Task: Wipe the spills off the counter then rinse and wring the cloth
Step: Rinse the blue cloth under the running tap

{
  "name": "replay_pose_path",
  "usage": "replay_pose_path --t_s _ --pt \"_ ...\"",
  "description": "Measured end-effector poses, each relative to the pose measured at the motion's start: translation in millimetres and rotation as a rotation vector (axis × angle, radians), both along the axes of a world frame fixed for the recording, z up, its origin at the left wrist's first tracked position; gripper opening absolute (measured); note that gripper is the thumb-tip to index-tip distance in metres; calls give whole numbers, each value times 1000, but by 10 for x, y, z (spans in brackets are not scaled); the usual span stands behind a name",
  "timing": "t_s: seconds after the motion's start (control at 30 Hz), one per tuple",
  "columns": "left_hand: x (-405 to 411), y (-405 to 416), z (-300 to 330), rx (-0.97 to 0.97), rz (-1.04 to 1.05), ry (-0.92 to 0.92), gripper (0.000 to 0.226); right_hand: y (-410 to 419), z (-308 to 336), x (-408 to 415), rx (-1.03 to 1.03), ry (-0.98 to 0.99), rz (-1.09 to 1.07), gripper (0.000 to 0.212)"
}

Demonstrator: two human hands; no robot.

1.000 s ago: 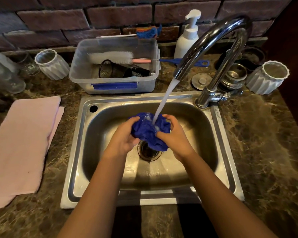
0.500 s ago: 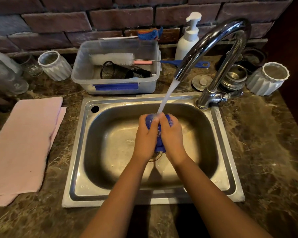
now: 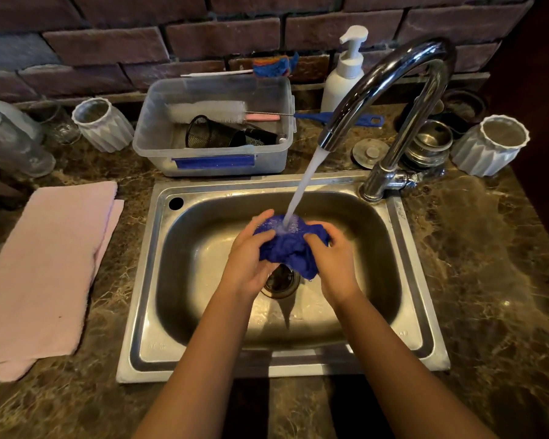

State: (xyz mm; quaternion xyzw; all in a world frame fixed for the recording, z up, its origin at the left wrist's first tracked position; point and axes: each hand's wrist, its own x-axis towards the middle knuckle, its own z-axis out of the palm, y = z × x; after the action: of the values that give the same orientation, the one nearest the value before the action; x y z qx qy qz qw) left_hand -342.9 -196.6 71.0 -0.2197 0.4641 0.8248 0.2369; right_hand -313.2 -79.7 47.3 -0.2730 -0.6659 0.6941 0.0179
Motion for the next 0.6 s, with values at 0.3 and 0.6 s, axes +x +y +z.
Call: replay_pose_path --t_s 0.3,0.6 --pt "210 339 41 -972 -87 497 34 -258 198 -229 -108 -65 75 17" --pt "-57 258 68 -706 -211 391 19 -290 283 -210 46 -52 -25 25"
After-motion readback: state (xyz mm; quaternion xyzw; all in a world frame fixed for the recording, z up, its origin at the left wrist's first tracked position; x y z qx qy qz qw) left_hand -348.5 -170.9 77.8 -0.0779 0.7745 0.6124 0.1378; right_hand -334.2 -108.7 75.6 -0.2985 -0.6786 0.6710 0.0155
